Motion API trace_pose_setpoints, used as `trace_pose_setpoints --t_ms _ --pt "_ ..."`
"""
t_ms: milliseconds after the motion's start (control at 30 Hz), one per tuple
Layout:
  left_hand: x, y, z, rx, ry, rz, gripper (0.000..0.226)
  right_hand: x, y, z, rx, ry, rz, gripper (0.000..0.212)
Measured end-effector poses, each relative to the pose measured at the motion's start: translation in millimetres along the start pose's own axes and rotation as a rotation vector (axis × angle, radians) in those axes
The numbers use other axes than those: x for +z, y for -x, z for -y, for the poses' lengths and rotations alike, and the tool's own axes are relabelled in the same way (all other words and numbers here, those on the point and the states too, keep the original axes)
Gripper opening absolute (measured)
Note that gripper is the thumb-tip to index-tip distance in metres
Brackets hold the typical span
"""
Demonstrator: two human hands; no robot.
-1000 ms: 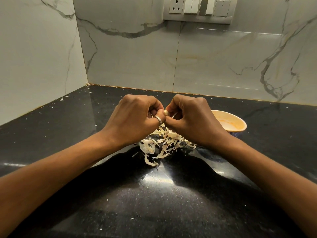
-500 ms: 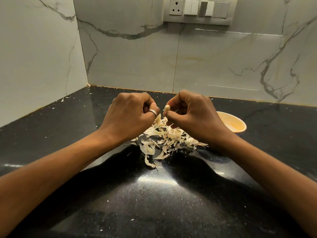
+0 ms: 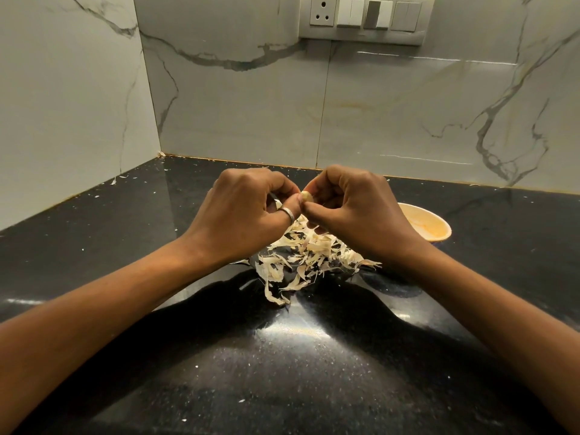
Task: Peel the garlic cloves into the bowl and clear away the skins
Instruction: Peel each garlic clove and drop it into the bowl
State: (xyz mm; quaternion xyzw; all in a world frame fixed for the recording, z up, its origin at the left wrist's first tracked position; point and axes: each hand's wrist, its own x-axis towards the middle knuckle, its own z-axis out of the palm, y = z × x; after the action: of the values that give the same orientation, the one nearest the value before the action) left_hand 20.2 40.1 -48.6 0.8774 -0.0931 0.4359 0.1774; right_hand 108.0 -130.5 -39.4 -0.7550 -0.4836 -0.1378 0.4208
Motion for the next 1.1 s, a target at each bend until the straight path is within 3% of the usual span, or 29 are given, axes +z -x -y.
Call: trace_pose_setpoints --t_ms 367,567,1100 --pt "1.6 2.7 -3.4 -0.046 0.01 0.003 0.021 3.5 1.3 -3.7 -0.116 0.125 -0.051 0.01" --pt "3.5 3.7 -2.6 -0.067 0.025 -0.012 0.008 5.3 1.1 -4.8 -0.143 0.13 -0.043 0.009" --pt "0.6 1.4 -1.4 -0.073 0.057 -0.006 0.003 2.9 0.2 -3.7 -0.152 0.16 -0.025 0.009"
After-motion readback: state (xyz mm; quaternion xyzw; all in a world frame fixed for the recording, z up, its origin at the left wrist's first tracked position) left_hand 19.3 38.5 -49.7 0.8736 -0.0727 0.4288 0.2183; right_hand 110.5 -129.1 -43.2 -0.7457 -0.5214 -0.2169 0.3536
